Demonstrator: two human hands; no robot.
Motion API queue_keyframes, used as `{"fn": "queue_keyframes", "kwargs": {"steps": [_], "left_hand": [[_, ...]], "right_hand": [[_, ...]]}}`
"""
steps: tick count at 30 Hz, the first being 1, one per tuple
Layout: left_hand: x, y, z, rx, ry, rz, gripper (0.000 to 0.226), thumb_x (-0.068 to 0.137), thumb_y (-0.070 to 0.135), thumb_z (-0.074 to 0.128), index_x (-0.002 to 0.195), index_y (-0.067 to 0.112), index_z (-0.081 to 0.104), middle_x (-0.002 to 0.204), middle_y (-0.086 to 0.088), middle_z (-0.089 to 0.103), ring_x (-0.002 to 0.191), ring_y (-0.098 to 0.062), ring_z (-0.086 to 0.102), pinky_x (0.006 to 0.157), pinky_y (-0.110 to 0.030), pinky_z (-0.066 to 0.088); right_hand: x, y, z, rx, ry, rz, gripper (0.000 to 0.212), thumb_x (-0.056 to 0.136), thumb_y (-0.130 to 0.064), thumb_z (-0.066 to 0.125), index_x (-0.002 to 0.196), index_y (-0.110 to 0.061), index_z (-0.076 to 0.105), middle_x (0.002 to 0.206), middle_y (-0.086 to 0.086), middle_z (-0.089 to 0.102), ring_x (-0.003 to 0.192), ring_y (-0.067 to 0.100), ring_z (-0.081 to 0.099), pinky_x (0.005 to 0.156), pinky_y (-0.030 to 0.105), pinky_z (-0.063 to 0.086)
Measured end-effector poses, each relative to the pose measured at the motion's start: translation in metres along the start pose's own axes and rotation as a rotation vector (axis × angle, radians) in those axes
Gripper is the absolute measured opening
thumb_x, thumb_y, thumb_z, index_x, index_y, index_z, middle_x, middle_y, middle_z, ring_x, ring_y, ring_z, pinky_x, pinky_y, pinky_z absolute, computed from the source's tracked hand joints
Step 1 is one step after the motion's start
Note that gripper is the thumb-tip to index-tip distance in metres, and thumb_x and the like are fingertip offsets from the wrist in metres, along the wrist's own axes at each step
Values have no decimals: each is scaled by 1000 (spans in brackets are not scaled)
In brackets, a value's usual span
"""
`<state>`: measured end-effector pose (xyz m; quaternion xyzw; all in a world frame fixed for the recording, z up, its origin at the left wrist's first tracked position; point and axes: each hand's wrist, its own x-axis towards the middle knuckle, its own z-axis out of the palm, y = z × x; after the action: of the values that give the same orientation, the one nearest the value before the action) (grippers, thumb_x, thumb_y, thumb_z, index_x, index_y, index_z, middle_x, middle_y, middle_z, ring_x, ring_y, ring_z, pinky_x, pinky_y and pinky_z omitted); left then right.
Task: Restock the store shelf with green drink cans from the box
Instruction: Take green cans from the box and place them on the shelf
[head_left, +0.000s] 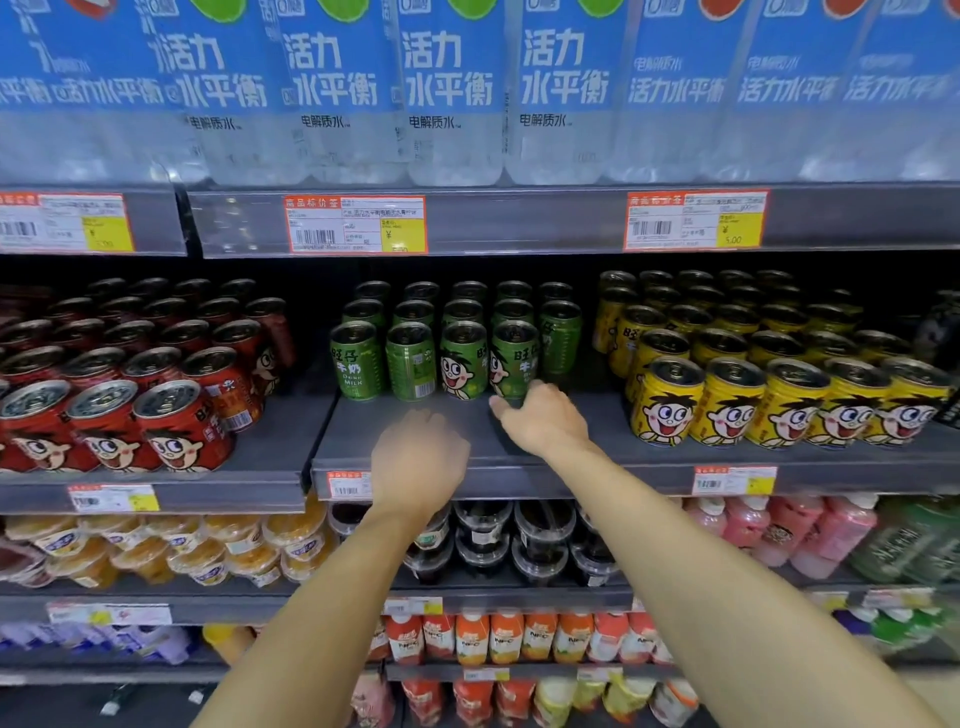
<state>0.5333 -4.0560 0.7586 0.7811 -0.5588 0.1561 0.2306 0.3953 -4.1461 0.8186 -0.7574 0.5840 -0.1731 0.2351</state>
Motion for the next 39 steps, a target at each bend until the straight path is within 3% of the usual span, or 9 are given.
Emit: {"fn": "queue_keyframes", "kwargs": {"steps": [4, 9, 13, 17, 23, 29, 33, 36, 39], "left_hand": [[-1, 0, -3, -4, -36, -6, 37, 85, 37, 38, 80, 13, 65, 82, -4, 64, 72, -26, 61, 69, -34, 46], [-1, 2, -9, -23, -84, -20, 49, 85, 43, 30, 88, 12, 68, 89, -5, 67, 80, -27, 63, 73, -35, 47], [0, 1, -14, -14, -159, -24, 52, 94, 46, 31, 112, 12, 65, 117, -6, 65, 107, -26, 60, 93, -37, 43], [4, 4, -19, 12, -279, -35, 51, 101, 45, 32, 133, 13, 54, 145, -9, 48, 134, -24, 43, 110, -37, 32], [-20, 19, -33, 113, -297, -30, 50, 103, 41, 24, 136, 13, 49, 150, -9, 40, 142, -23, 31, 113, -39, 24], [-53, 20, -34, 218, -324, 58, 69, 101, 46, 27, 155, 7, 10, 162, -10, 6, 150, -22, 2, 121, -43, 4], [-68, 23, -40, 229, -344, 117, 74, 99, 39, 35, 154, 5, -1, 162, -12, -5, 150, -25, -5, 121, -45, 7], [-79, 26, -45, 259, -379, 149, 72, 100, 38, 33, 154, 6, -3, 161, -13, -10, 149, -25, -9, 121, -43, 7], [-107, 28, -46, 274, -436, 223, 66, 99, 36, 35, 154, 8, 10, 162, -12, 7, 149, -24, 3, 120, -44, 12]], "right_hand": [[-26, 4, 3, -223, -87, -78, 73, 95, -64, 39, 137, -6, 50, 145, 12, 43, 133, 31, 39, 102, 41, 38], [-44, 15, 15, -322, -26, -155, 74, 99, -61, 25, 148, -6, 37, 158, 12, 29, 146, 27, 23, 118, 40, 20], [-53, 19, 28, -394, 106, -187, 72, 101, -57, 20, 146, -5, 41, 154, 14, 35, 143, 28, 29, 114, 43, 23], [-51, 19, 25, -403, 88, -191, 74, 101, -58, 18, 146, -3, 40, 153, 16, 36, 141, 30, 30, 112, 45, 25], [-58, 29, 29, -431, 94, -263, 73, 101, -56, 17, 146, -4, 40, 154, 18, 35, 143, 31, 28, 115, 46, 21], [-87, 47, 29, -473, 119, -367, 69, 102, -53, 21, 156, -11, 15, 163, 15, 14, 151, 30, 7, 120, 53, -1], [-119, 65, 33, -467, 76, -393, 70, 102, -49, 27, 157, -12, 4, 164, 12, -7, 151, 29, -9, 121, 51, 0], [-143, 75, 42, -417, 26, -349, 69, 102, -48, 30, 156, -11, 11, 164, 14, 0, 151, 30, -1, 121, 50, 8], [-175, 86, 51, -413, -42, -290, 65, 100, -47, 36, 151, -8, 26, 153, 16, 33, 141, 32, 30, 113, 47, 28]]}}
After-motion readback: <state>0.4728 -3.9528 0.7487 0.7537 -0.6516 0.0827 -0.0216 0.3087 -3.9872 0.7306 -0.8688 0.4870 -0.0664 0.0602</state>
